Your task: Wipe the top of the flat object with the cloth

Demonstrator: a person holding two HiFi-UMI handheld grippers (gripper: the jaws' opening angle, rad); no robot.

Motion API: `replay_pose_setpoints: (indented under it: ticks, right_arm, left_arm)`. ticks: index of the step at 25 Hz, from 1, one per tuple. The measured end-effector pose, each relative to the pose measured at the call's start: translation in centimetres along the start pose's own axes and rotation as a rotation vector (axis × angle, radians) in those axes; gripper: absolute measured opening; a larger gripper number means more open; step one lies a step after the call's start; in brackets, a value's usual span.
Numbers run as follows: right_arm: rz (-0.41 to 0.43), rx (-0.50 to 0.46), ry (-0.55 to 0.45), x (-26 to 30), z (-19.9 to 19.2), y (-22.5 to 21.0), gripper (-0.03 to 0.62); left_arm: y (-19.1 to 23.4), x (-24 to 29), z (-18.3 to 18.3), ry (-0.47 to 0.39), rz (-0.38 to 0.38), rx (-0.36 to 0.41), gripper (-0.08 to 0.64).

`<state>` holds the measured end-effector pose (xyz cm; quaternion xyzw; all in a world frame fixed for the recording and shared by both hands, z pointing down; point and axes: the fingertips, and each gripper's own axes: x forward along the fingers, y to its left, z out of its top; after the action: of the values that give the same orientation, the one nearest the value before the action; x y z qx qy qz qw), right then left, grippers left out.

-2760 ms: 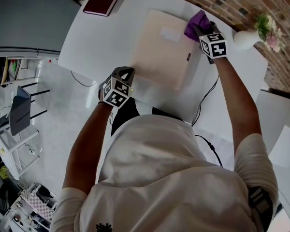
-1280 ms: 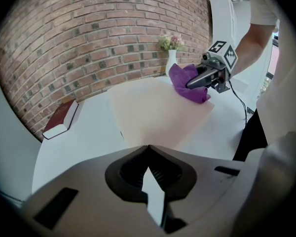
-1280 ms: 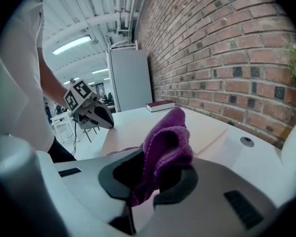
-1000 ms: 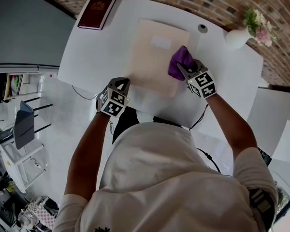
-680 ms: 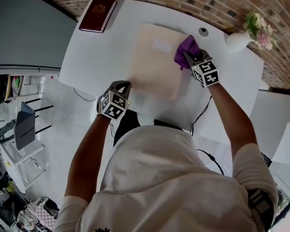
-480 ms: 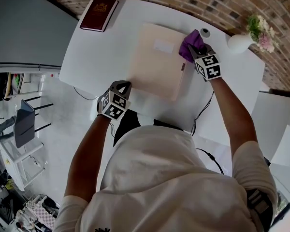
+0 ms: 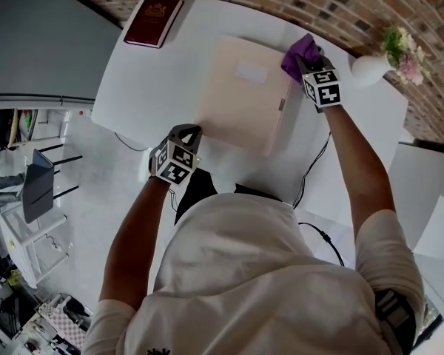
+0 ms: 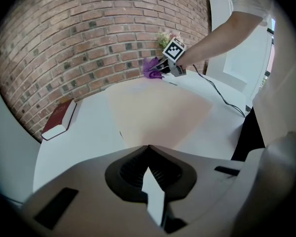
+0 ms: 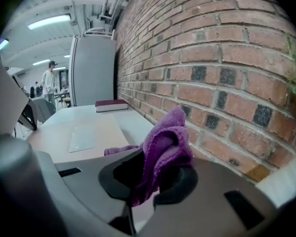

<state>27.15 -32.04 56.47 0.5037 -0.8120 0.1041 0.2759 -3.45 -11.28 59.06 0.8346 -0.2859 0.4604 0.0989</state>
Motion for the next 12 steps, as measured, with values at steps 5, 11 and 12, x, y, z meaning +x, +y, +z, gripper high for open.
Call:
replay_pose_setpoints:
  ticks: [5, 11, 12]
  right_arm:
    - [-0.059, 0.016, 0.021, 0.5, 0.4, -2.0, 0.077]
    - [-0.128, 0.064, -0.004, -1.2, 1.1, -4.2, 0.077]
    - [-0.135, 0.082, -0.012, -1.7, 1.2, -4.4, 0.077]
  left_arm:
    - [0.1, -0.1, 0.0, 0.007, 0.008, -0.002, 0.025]
    - [-0.1, -0.1, -0.1, 0.019, 0.011, 0.004, 0.025]
    - [-0.1, -0.1, -0.2, 0.021, 0.011, 0.003, 0.025]
